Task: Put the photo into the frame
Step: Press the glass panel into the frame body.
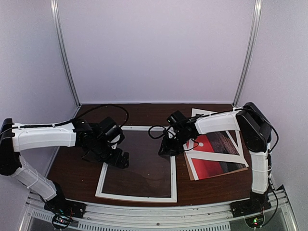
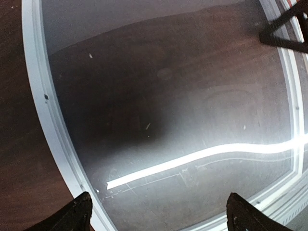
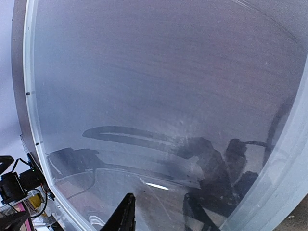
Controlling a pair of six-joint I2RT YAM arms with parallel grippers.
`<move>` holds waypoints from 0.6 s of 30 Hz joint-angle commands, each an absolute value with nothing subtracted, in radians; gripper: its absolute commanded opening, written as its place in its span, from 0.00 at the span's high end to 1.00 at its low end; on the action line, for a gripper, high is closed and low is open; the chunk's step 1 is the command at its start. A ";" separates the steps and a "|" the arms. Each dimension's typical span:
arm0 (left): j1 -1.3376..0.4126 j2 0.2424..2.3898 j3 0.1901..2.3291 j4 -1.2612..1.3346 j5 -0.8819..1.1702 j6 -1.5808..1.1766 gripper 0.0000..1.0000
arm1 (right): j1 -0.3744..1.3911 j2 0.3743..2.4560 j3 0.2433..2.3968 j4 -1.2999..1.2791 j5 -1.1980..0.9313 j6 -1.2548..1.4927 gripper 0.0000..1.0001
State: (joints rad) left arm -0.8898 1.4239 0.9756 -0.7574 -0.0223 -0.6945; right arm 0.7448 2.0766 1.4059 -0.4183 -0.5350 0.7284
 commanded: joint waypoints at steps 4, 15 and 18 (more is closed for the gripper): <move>-0.767 1.517 1.050 -0.596 -0.018 -0.617 0.02 | 0.754 2.113 1.455 -0.414 -0.557 0.713 0.65; -0.746 1.757 1.186 -0.505 0.056 -0.571 0.02 | 0.755 2.124 1.472 -0.416 -0.561 0.716 0.65; -0.744 1.786 1.201 -0.493 0.069 -0.567 0.02 | 0.753 2.124 1.468 -0.414 -0.562 0.718 0.65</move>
State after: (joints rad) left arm -0.7532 1.7554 1.1599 -0.5461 0.0319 -0.5930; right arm 0.7464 2.1101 1.4490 -0.4263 -0.5488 0.7284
